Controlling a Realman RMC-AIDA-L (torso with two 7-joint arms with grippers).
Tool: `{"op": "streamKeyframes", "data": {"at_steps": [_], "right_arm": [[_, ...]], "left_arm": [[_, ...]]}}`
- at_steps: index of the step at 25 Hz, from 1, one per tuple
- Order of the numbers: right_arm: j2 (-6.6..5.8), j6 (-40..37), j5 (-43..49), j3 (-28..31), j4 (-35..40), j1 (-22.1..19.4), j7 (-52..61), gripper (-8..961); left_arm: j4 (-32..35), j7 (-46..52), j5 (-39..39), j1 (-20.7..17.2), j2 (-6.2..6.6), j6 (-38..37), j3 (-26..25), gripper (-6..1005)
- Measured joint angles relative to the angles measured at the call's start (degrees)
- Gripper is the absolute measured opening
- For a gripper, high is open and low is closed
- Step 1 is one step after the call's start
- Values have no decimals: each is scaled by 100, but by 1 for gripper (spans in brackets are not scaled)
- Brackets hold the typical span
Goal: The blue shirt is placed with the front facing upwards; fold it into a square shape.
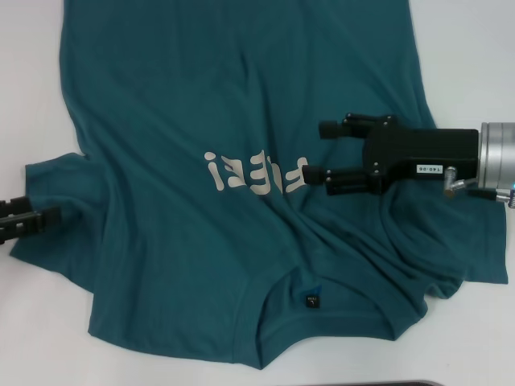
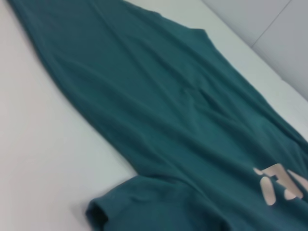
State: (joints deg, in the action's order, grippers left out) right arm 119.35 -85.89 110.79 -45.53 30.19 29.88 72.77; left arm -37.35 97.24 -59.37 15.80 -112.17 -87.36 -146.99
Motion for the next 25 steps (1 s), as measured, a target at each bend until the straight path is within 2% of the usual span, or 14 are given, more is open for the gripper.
{"op": "streamKeyframes", "data": {"at_steps": [25], "right_arm": [[-7, -153, -5, 34, 4, -52, 0, 925]], "left_arm": [[0, 47, 314, -1, -42, 96, 4, 826]]}}
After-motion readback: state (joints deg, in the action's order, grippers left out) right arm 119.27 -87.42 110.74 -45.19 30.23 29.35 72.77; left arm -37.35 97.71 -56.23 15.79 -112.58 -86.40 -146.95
